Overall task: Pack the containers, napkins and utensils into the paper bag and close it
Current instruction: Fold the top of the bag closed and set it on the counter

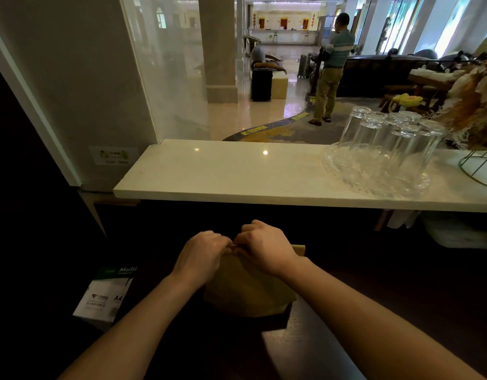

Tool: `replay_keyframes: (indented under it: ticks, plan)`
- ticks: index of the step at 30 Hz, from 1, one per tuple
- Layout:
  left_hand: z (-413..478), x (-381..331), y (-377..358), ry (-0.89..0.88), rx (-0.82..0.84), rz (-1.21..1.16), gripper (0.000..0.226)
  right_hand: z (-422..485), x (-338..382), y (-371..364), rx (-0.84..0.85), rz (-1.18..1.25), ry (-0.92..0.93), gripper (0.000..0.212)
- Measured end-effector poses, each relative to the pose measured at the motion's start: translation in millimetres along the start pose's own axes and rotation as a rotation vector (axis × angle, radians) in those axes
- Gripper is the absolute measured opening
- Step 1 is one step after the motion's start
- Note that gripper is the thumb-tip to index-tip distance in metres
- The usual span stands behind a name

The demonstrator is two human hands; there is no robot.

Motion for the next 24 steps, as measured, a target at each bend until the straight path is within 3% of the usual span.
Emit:
replay_keyframes:
  ticks: [14, 24]
  plan:
    - [-3.0, 17.8, -4.6, 0.066, 0.022, -0.054, 0.021, -61.4, -91.3, 16.9, 0.053, 0.103, -0.239, 0.019]
    - [42.1, -51.1, -18.5, -0.016, 0.065, 0.084, 0.025, -54.3, -81.2, 15.2, 0.033, 0.04, -0.245, 0.018]
Point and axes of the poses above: each hand's wrist, its own z-axis towards the middle knuckle, its own y-axis out of the back of the hand, x = y × z, the point moved 8 cm from there along z, towards the middle knuckle, and after that the axes turned 14 degrees about x, right-handed, at the moved point
